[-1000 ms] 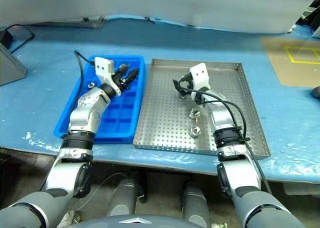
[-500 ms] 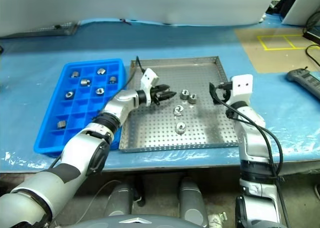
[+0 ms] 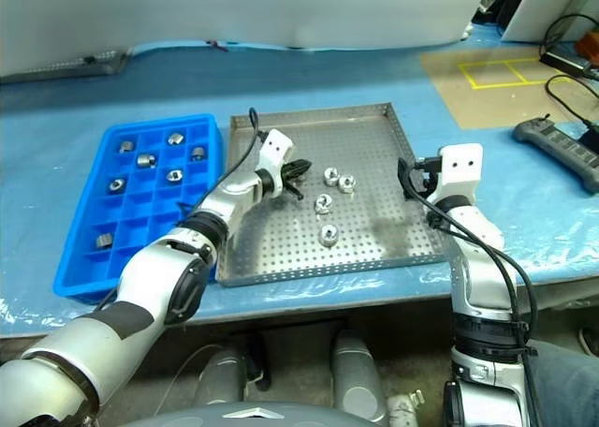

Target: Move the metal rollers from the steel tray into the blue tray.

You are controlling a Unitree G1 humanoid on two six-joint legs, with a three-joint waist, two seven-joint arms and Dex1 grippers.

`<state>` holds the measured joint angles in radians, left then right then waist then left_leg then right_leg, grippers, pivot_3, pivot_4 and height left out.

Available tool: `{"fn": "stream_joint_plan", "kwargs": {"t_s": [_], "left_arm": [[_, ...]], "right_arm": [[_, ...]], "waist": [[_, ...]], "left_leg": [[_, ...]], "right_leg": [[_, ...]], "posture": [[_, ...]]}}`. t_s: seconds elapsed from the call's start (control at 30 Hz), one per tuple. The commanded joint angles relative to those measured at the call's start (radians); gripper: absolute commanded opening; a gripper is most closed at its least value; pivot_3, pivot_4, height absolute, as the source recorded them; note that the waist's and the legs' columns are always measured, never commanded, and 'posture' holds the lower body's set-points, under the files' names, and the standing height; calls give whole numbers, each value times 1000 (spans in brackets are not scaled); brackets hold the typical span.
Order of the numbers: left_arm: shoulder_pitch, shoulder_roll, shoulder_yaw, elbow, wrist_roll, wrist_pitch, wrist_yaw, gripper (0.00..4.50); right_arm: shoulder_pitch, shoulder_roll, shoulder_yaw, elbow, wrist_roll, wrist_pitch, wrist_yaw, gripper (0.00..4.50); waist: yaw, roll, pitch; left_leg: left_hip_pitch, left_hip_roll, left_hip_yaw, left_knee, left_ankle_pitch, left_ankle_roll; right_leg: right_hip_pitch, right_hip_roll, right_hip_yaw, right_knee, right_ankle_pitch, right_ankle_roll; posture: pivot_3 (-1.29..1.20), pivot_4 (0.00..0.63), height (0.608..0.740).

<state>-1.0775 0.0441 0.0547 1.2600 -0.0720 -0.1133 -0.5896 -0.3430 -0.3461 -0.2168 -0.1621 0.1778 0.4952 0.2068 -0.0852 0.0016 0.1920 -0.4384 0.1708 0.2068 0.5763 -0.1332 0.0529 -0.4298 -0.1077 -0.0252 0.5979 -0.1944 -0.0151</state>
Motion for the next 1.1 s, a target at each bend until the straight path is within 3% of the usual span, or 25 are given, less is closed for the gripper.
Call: {"fn": "stream_joint_plan", "kwargs": {"t_s": [0.03,0.27,0.6,0.8,0.9,1.03,1.1], "left_arm": [[-9,24,77,-46,-78,17,-49,416],[-15,35,69,-75,-57,3,-74,2620],[11,1,-2,-60,4,10,-122,2620],[42,-4,-67,-23,88,9,-65,2620],[39,9,-49,-18,87,9,-8,1998],[27,18,-34,-26,75,0,-9,817],[25,19,-33,-29,75,0,-10,807]], "right_arm": [[-41,-4,17,25,-4,-38,14,4500],[-64,7,41,75,-5,-71,21,4500],[-42,9,36,70,-7,-82,9,4500],[-35,8,31,59,-6,-81,-1,4500],[-34,8,30,55,-5,-81,-3,4500],[-38,11,35,65,-7,-87,-2,4500],[-52,13,40,79,-7,-92,2,4500]], "waist": [[2,0,0],[26,0,0],[46,0,0],[43,0,0],[43,0,0],[44,0,0],[44,0,0]], "left_leg": [[-1,0,0,0,0,0],[-5,0,0,-2,-2,6],[-2,0,1,0,-4,4],[-1,0,1,0,-4,4],[0,0,1,0,-4,4],[0,0,1,0,-4,4],[1,0,1,0,-4,4]], "right_leg": [[-1,0,0,0,1,-2],[-4,0,-2,-1,2,-3],[0,-1,0,-1,2,-4],[0,-1,0,-1,2,-4],[1,-1,0,-1,2,-4],[2,-1,0,-1,2,-4],[2,-1,0,-1,2,-3]], "posture": [[-416,150,740],[-390,150,740],[-419,150,740],[-433,150,740],[-430,150,740],[-409,150,740],[-401,150,740]]}}
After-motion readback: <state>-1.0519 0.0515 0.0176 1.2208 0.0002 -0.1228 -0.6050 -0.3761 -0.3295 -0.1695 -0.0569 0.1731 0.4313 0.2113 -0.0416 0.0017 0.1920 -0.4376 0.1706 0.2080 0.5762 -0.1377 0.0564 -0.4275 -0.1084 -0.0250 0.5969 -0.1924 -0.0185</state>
